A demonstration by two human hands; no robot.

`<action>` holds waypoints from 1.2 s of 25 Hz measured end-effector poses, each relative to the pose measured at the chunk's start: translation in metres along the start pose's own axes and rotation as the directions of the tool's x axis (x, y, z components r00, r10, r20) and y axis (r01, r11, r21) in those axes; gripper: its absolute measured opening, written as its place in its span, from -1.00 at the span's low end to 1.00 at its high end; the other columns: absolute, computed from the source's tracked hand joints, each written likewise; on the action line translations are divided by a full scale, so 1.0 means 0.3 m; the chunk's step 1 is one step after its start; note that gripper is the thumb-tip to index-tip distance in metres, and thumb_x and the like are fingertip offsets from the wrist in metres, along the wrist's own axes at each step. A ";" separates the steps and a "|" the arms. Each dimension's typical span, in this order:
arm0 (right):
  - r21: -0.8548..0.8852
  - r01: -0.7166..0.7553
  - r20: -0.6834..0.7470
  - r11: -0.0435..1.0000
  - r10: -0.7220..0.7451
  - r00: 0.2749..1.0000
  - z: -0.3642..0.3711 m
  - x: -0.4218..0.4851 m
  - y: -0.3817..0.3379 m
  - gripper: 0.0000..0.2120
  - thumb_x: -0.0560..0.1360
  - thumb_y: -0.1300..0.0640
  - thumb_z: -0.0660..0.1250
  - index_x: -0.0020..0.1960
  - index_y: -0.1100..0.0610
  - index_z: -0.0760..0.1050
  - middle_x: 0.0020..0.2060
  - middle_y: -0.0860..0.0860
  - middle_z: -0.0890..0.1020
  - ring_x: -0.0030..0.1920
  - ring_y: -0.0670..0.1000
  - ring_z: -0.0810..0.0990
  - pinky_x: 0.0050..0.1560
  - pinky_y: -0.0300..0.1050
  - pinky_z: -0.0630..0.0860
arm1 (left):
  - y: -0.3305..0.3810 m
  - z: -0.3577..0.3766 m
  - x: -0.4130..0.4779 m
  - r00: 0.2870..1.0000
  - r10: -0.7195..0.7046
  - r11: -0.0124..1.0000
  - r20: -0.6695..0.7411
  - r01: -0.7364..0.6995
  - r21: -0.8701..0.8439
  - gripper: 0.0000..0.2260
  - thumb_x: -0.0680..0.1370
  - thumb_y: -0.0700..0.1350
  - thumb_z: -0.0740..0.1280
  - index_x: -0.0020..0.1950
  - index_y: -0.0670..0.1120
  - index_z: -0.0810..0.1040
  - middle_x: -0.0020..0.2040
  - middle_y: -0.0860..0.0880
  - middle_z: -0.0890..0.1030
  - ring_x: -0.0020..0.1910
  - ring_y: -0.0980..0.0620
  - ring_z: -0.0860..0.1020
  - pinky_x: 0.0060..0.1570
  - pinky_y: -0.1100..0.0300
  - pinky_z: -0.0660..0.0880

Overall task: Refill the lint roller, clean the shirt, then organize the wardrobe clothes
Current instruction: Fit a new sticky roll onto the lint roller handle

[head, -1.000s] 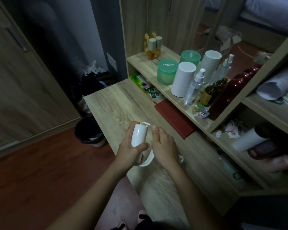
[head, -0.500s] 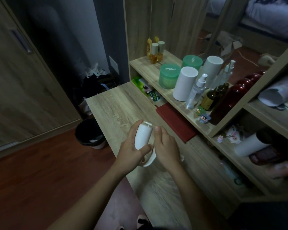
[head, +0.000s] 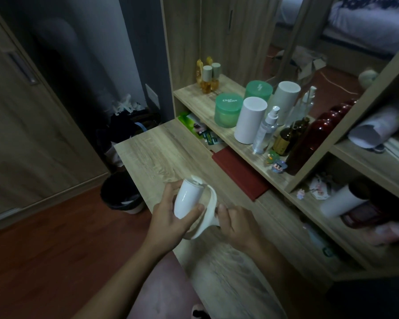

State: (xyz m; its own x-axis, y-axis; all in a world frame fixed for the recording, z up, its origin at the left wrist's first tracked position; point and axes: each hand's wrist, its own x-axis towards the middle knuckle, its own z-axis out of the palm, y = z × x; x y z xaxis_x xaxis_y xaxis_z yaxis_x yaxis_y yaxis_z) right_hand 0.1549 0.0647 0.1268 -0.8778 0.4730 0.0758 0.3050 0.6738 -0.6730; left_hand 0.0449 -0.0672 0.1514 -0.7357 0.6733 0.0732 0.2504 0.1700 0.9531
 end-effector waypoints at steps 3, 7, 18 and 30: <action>0.003 -0.026 -0.005 1.000 0.026 1.000 0.014 0.000 0.010 -0.26 0.43 -0.19 -0.24 -0.37 0.28 0.53 -0.49 0.13 0.57 -0.46 0.10 0.54 -0.47 -0.22 0.23 | 0.005 0.001 0.003 1.000 0.020 0.999 0.014 -0.020 0.035 -0.60 0.36 0.06 0.46 0.06 0.35 0.35 -0.21 0.09 0.63 -0.35 0.18 0.60 -0.37 0.27 0.47; -0.016 -0.030 0.004 0.999 0.030 1.000 0.012 0.006 0.009 -0.33 0.50 -0.12 -0.18 -0.33 0.29 0.54 -0.43 0.17 0.61 -0.38 0.12 0.57 -0.40 -0.13 0.27 | 0.004 -0.004 0.004 0.998 0.052 0.996 0.026 -0.053 0.078 -0.57 0.40 -0.01 0.48 0.05 0.38 0.34 -0.19 0.12 0.61 -0.30 0.19 0.60 -0.36 0.22 0.51; 0.134 -0.217 0.024 0.967 0.215 0.976 0.033 0.007 0.038 -0.50 0.51 -0.07 -0.05 -0.34 0.17 0.50 -0.39 0.10 0.63 -0.30 0.07 0.60 -0.27 -0.05 0.46 | 0.038 -0.040 0.059 1.000 0.008 0.957 0.027 -0.015 0.289 -0.54 0.40 0.14 0.42 0.25 0.21 0.36 0.03 0.22 0.55 -0.14 0.23 0.57 -0.20 0.26 0.52; 0.311 -0.297 -0.022 0.903 0.319 0.948 0.075 0.134 -0.065 -0.70 0.55 0.11 0.08 -0.34 0.06 0.38 -0.49 -0.13 0.50 -0.29 0.02 0.56 -0.29 -0.16 0.33 | 0.056 -0.160 0.082 0.995 0.099 0.949 0.007 -0.096 0.299 -0.69 0.44 0.08 0.38 0.14 0.01 0.58 0.00 0.13 0.63 -0.09 0.26 0.58 -0.17 0.42 0.48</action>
State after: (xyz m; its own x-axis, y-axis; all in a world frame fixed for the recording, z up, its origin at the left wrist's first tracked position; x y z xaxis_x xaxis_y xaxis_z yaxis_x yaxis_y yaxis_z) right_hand 0.1053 0.0578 0.1263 -0.7262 0.6758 -0.1263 0.4208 0.2917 -0.8590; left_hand 0.0008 -0.0823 0.1833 -0.7032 0.6916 0.1651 0.4968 0.3118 0.8099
